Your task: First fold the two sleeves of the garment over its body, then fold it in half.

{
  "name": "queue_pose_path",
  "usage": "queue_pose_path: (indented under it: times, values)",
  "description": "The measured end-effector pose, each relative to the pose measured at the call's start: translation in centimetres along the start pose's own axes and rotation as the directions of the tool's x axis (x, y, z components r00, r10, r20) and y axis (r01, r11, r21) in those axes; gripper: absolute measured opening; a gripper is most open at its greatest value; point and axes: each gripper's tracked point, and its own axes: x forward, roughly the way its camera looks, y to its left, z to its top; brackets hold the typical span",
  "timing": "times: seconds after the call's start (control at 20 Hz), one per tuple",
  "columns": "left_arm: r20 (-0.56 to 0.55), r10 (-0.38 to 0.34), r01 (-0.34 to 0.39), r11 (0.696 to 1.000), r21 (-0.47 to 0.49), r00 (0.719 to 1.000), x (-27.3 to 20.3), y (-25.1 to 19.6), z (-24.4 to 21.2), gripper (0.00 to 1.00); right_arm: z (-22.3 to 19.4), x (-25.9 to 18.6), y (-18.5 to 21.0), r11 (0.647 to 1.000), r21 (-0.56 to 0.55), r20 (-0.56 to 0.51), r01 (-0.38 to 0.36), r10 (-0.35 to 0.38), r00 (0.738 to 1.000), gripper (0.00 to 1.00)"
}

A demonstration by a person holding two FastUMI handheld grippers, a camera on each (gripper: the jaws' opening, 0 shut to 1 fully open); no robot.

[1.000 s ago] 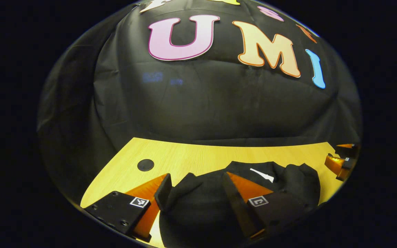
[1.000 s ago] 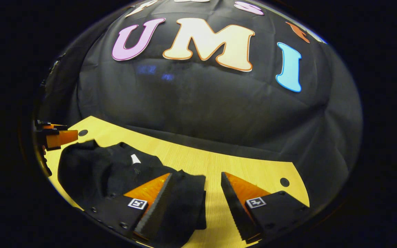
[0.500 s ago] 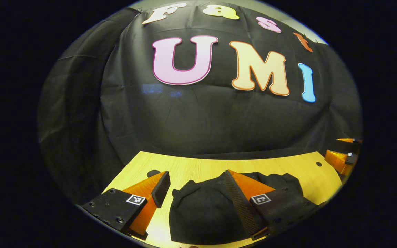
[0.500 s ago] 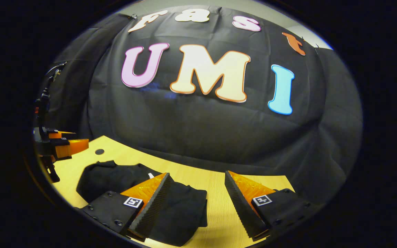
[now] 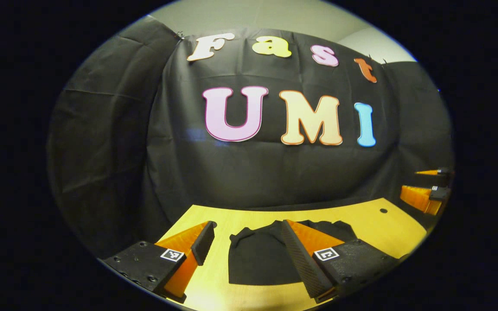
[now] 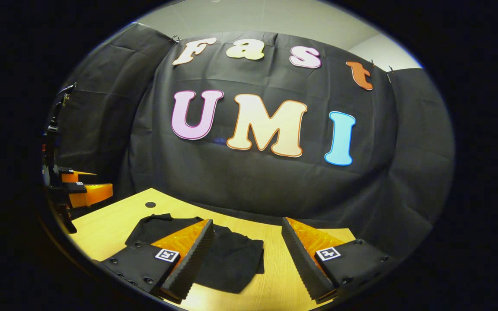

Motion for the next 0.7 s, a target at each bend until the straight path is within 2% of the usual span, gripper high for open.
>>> queue_pose_path:
  times: [0.25,0.45,0.5,0.7]
  values:
    - [0.025,0.011,-0.011,0.999,-0.035,1.000,-6.2,0.3,-0.2,0.93,-1.4,-6.0,1.8,1.000,0.025,0.010,-0.015,0.015,1.000,0.99]
    - [0.019,0.034,-0.033,0.999,-0.034,0.999,-9.6,0.9,-1.1,0.93,-2.5,-9.3,3.3,0.990,0.130,0.025,-0.044,0.041,0.999,0.96]
    - [0.018,0.042,-0.042,0.998,-0.037,0.999,-10.5,1.1,-1.3,0.93,-2.9,-9.8,3.5,0.986,0.159,0.026,-0.046,0.043,0.999,0.99]
    - [-0.051,0.043,-0.045,0.998,-0.042,0.998,-13.3,1.8,-3.8,0.93,-4.4,-11.7,3.4,0.975,0.222,0.017,-0.027,0.023,1.000,1.00]
